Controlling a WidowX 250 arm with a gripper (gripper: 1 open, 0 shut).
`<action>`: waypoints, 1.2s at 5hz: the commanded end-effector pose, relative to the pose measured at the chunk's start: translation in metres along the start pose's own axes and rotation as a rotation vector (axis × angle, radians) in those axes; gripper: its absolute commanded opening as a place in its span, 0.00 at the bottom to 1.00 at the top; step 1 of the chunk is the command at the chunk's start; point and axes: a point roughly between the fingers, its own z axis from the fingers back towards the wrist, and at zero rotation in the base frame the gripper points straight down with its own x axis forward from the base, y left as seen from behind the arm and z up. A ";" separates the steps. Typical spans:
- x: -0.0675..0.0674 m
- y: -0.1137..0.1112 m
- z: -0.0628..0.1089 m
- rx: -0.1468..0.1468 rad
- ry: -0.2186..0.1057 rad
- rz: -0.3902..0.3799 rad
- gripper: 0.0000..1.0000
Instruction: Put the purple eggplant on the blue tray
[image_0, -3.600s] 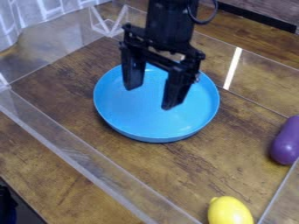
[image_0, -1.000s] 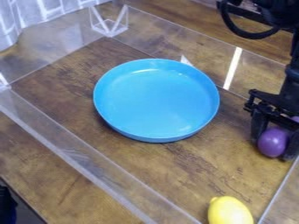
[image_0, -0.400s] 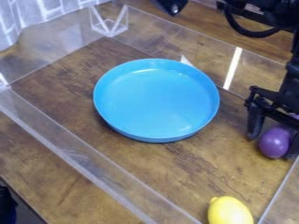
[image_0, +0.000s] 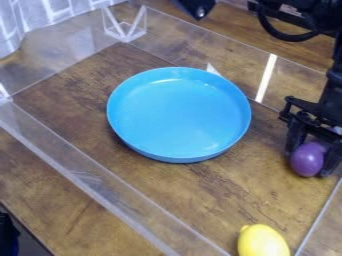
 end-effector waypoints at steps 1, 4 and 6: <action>0.002 0.006 0.040 -0.004 -0.071 0.000 0.00; -0.011 0.009 0.079 0.016 -0.090 -0.022 0.00; -0.024 0.015 0.110 0.054 -0.120 -0.023 0.00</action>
